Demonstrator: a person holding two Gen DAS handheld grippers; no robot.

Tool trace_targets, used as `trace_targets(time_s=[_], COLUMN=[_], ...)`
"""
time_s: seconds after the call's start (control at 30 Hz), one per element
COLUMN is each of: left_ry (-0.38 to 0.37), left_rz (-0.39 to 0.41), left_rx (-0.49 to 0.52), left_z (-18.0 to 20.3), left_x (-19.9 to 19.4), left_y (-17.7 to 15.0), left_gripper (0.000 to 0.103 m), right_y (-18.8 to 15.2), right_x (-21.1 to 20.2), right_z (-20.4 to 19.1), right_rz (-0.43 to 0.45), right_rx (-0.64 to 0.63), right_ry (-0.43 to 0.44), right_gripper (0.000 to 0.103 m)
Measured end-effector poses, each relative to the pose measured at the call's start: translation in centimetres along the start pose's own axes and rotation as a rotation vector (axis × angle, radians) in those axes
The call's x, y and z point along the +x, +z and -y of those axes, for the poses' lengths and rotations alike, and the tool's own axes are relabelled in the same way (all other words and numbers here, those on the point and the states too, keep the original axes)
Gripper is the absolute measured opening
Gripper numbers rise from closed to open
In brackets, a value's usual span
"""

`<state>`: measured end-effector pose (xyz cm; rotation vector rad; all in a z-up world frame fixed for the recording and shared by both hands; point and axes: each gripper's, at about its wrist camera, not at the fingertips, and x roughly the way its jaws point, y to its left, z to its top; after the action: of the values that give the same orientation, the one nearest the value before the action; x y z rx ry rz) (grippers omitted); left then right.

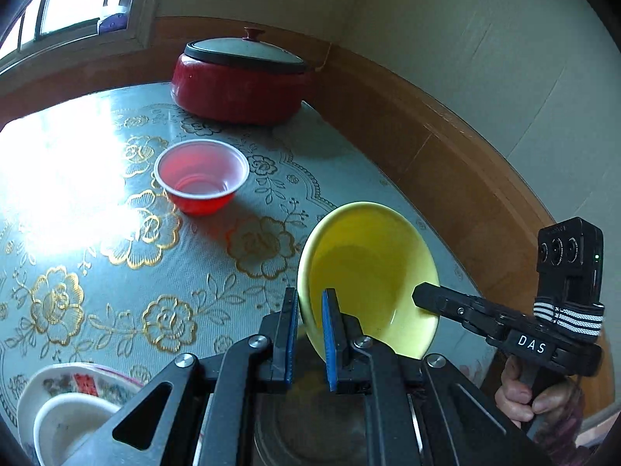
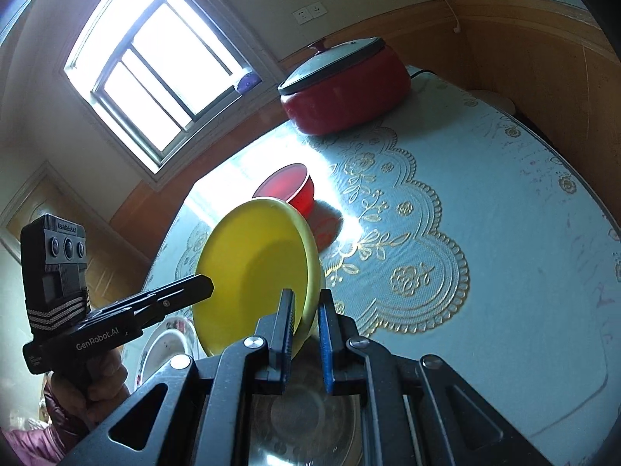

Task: Organize plates and bowls
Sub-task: 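Lift the yellow bowl with the right tool and lower it into the steel bowl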

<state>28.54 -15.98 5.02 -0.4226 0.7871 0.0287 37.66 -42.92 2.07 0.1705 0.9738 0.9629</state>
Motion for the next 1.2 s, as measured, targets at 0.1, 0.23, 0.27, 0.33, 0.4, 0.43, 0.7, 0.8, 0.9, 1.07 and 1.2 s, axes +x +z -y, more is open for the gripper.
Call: trace_targets(time_s=[0.1, 0.23, 0.27, 0.33, 0.4, 0.43, 0.7, 0.8, 0.9, 1.07, 1.2], left_ry=[-0.008, -0.028, -0.029, -0.026, -0.029, -0.031, -0.011, 0.003, 0.022, 0.060, 0.070], left_rz=[-0.010, -0.031, -0.036, -0.053, -0.071, -0.082, -0.120, -0.131, -0.132, -0.137, -0.142], left_rx=[0.012, 0.004, 0.006, 0.012, 0.014, 0.015, 0.050, 0.064, 0.080, 0.109, 0.110], left_z=[-0.1, -0.2, -0.2, -0.2, -0.2, -0.2, 0.2, 0.3, 0.3, 0.5, 0.3], left_x=[-0.7, -1.2, -1.3, -1.2, -1.2, -1.1, -0.6, -0.5, -0.4, -0.1, 0.1], left_y=[-1.4, -3.0, -3.4, -4.2, -5.2, -5.6, -7.3, -7.6, -7.8, -8.0, -8.0], left_gripper=[0.012, 0.012, 0.012, 0.012, 0.012, 0.012, 0.012, 0.012, 0.012, 0.012, 0.012], right_y=[-1.3, -3.0, -3.5, -4.4, -5.3, -5.6, -6.9, -7.1, -7.2, -7.4, -7.4], right_x=[-0.7, -0.9, -0.8, -0.7, -0.7, -0.7, -0.6, -0.6, -0.3, 0.4, 0.7], right_z=[-0.6, -1.1, -1.3, -1.4, -1.5, -1.5, -1.4, -1.3, -1.4, -1.4, -1.4], right_rz=[-0.021, -0.061, -0.074, -0.098, -0.117, -0.124, -0.156, -0.164, -0.176, -0.195, -0.203], right_rx=[-0.021, -0.026, -0.028, -0.029, -0.023, -0.019, -0.005, -0.002, -0.006, -0.015, -0.027], right_ry=[0.006, -0.003, -0.007, -0.013, -0.020, -0.023, -0.059, -0.068, -0.075, -0.091, -0.106], right_gripper=[0.011, 0.011, 0.011, 0.012, 0.012, 0.012, 0.013, 0.013, 0.013, 0.013, 0.013])
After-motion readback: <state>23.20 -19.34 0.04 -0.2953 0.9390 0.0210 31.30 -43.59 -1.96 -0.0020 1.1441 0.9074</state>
